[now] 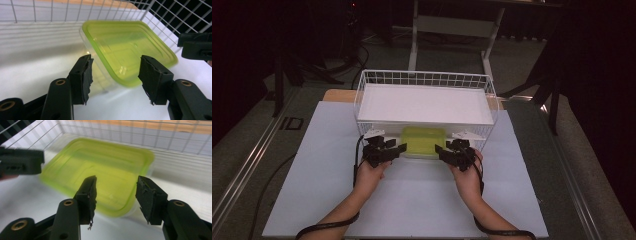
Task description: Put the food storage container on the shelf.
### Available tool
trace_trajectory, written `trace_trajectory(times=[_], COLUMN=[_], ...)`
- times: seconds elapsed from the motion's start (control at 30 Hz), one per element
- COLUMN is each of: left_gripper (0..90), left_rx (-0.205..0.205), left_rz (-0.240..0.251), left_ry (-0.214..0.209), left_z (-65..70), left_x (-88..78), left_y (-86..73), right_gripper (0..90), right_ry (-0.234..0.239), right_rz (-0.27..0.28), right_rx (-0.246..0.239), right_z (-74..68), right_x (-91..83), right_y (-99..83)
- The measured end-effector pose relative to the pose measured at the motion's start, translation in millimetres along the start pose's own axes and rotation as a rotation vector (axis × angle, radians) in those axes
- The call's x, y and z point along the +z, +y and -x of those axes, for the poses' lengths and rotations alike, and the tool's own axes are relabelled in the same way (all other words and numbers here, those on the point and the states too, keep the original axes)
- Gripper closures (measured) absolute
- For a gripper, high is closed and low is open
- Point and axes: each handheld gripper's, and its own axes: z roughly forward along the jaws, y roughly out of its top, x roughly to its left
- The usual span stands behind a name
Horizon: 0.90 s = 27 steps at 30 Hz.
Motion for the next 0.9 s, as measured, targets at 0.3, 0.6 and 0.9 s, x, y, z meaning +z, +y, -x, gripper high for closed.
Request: trace_trajectory(times=[0.3, 0.6, 0.9], left_gripper=[25.1, 7.5, 1.6], left_rx=[0.078, 0.167, 0.179], left_rz=[0.007, -0.005, -0.018], left_ry=[-0.142, -0.206, -0.183], left_z=[4.3, 14.0, 16.1], left_x=[-31.5, -52.2, -69.1], left_y=[-11.0, -23.6, -46.2], right_gripper=[61.3, 88.1, 90.0], right_ry=[0.037, 0.102, 0.110], right_rz=[-0.026, -0.110, -0.156], right_rx=[-0.038, -0.042, -0.077], right_z=[-17.5, -29.4, -36.7], right_x=[-13.8, -6.0, 11.5], right_y=[-8.6, -24.0, -28.3])
